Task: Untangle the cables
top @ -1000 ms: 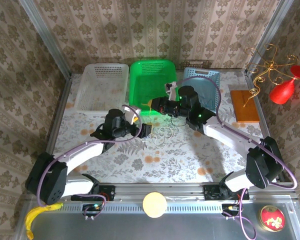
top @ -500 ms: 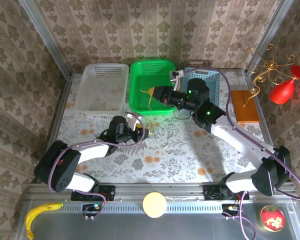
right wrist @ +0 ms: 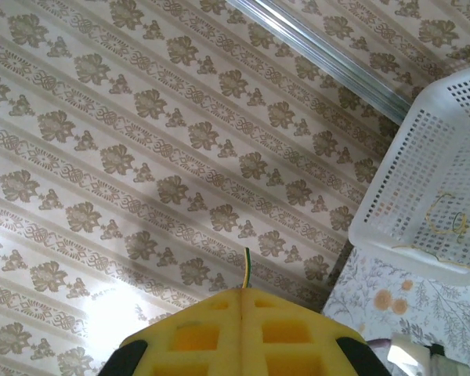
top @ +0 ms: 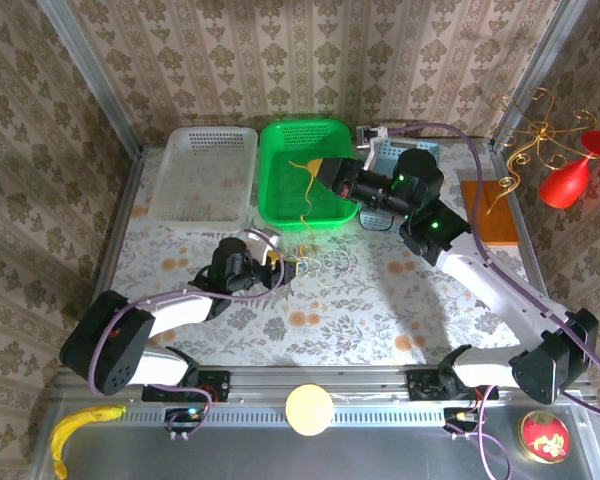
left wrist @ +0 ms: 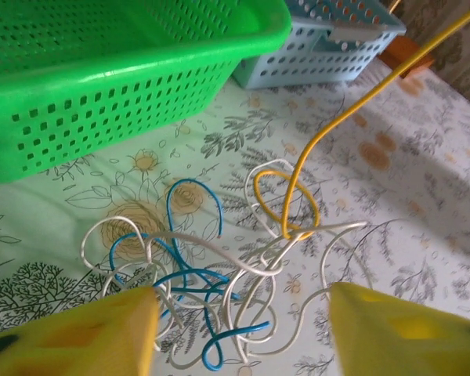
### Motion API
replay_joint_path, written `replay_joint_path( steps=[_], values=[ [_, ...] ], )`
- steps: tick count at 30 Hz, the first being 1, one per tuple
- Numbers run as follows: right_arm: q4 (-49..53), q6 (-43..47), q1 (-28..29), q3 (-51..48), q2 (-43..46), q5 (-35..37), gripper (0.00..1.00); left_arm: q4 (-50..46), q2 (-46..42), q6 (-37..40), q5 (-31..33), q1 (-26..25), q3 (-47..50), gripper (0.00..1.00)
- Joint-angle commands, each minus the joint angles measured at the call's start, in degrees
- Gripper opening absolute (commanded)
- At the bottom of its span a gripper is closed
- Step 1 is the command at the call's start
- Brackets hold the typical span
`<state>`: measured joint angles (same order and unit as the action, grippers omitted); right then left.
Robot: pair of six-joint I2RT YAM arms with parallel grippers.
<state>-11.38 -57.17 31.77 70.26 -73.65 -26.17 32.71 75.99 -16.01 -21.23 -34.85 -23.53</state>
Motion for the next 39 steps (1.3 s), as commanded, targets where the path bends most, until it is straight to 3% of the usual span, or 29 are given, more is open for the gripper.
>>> replay_joint_path(
  steps=[1, 3, 8, 15, 22, 25, 30, 39],
  values=[
    [-0.59, 0.33, -0.13, -1.72, 0.61, -0.20, 0.00, -1.60, -3.36, 0.01, -0.78, -0.22, 0.02, 0.70],
    [-1.00, 0.24, -0.06, -2.83, 0.53, -0.20, 0.00, -3.00, -5.59, 0.28, -1.55, -0.30, -0.37, 0.78],
    [-0.89, 0.57, 0.62, -4.29, 0.19, 0.20, 0.00, -5.44, -9.87, 0.54, -4.10, -1.32, -3.01, 0.85],
    [-0.32, 1.60, 2.83, -4.34, -1.40, 0.93, 0.00, -8.90, -12.52, 2.35, -5.31, -3.92, -9.45, 0.87],
    [0.19, 2.15, 5.03, -2.85, -2.51, 1.21, 0.00, -8.25, -9.75, 4.20, -2.94, -4.26, -13.75, 0.87],
    [0.44, 2.07, 5.50, -1.47, -2.38, 0.95, 0.00, -5.61, -6.63, 4.32, -2.41, -4.27, -14.20, 0.77],
    [1.15, 1.72, 5.37, 1.76, -0.79, 0.65, 0.00, -0.01, -1.26, 2.68, -3.11, -4.27, -13.03, 0.47],
    [0.65, 0.15, 1.26, 6.58, 3.38, 0.85, 0.00, 7.09, 1.53, -0.37, -1.54, -4.03, -5.45, 0.26]
  ],
)
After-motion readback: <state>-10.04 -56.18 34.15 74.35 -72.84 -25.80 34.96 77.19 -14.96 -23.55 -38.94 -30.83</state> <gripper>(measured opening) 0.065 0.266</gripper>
